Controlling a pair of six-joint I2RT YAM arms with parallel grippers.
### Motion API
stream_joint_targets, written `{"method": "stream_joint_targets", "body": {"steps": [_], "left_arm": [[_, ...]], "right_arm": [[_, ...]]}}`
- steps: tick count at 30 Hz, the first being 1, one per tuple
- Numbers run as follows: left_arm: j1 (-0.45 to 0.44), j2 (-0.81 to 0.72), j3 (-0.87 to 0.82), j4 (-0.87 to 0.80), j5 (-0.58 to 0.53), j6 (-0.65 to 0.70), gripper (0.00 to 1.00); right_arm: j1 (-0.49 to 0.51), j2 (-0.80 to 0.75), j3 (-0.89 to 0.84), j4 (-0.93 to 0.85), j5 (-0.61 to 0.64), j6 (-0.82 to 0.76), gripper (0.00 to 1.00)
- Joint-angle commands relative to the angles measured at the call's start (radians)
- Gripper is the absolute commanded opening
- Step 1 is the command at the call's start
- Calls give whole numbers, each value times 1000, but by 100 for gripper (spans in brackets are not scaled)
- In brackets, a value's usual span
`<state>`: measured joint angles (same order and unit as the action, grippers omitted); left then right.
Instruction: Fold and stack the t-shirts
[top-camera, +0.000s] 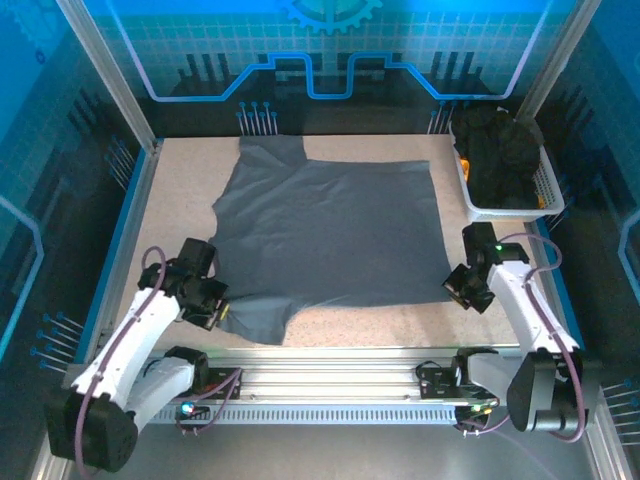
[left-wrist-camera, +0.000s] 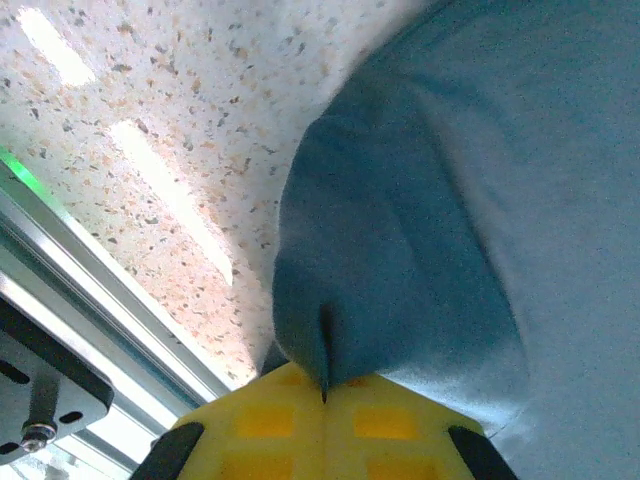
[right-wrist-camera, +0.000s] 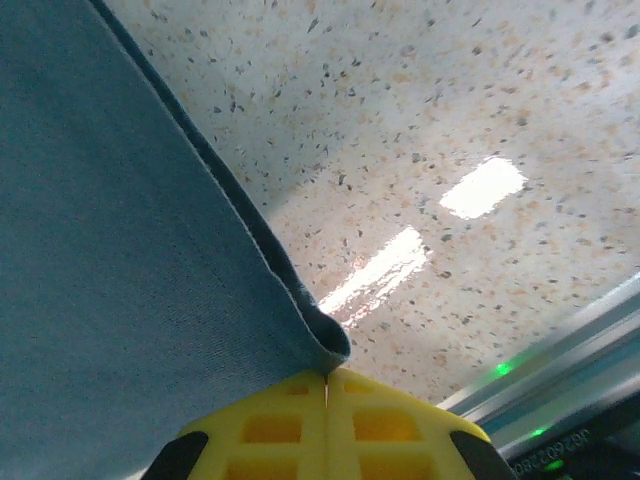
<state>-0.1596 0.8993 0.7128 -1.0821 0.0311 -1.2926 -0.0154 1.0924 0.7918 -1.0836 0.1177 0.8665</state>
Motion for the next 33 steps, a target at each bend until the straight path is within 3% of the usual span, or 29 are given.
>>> {"method": "stream_joint_targets", "body": {"steps": [1,6,11,18,33], "left_arm": [[6,-53,72,-104,-69,-22,0],[6,-37,142,-22,-71,-21,0],[8,91,185,121,-37,0,0],[27,302,272,327,-26,47,0],[124,607,530,348,-15,258,0]], "right_arm": [[17,-70,52,-130,87,21,0],[18,-95,76,-96,55,-29,0],[22,62,121,5,-44,-61,0],[22,249,248,80,17,-60,0],[21,582,572,90,97,-83,0]]}}
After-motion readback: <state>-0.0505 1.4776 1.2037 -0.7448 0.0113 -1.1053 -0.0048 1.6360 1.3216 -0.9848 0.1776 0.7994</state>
